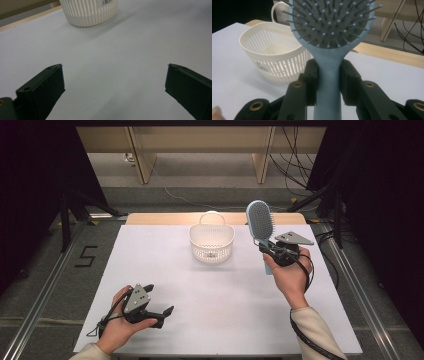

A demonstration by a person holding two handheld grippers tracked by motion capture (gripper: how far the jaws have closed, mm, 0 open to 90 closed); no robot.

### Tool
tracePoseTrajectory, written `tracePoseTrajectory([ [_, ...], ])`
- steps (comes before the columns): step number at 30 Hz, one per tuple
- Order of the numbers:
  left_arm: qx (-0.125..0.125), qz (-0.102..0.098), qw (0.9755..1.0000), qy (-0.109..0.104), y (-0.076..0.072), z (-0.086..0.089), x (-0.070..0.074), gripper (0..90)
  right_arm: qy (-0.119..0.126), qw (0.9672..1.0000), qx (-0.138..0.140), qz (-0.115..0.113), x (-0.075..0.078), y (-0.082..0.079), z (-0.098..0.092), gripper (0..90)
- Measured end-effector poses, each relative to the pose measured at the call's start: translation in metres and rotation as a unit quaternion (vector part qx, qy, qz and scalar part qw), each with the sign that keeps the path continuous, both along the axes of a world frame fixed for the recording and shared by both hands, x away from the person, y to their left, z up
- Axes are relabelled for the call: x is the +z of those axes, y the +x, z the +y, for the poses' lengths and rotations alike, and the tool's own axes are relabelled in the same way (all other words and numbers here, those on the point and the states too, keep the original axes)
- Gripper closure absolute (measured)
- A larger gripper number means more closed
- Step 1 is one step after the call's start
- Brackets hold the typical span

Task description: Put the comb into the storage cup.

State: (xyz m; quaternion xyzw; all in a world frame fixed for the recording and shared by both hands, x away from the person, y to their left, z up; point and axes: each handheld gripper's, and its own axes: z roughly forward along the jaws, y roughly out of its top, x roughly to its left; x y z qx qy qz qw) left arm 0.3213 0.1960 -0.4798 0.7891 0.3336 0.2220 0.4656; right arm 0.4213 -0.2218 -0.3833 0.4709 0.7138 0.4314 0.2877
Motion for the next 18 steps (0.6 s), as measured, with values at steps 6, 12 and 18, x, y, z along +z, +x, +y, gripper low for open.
tracePoseTrajectory([
  [6,0.000,0.000,1.0000,0.000,0.0000,0.0000,0.0000,1.7,0.002,1.0000,0.000,-0.001,0.0012,0.0011,0.0018,70.5],
  [12,0.000,0.000,1.0000,0.001,-0.0001,-0.0001,0.0001,1.7,0.003,1.0000,0.002,-0.003,0.0018,0.0018,0.0036,70.5],
  [18,0.000,-0.001,1.0000,0.001,0.0001,0.0000,0.0001,1.7,0.003,1.0000,0.004,-0.006,0.0030,0.0023,0.0056,70.5],
])
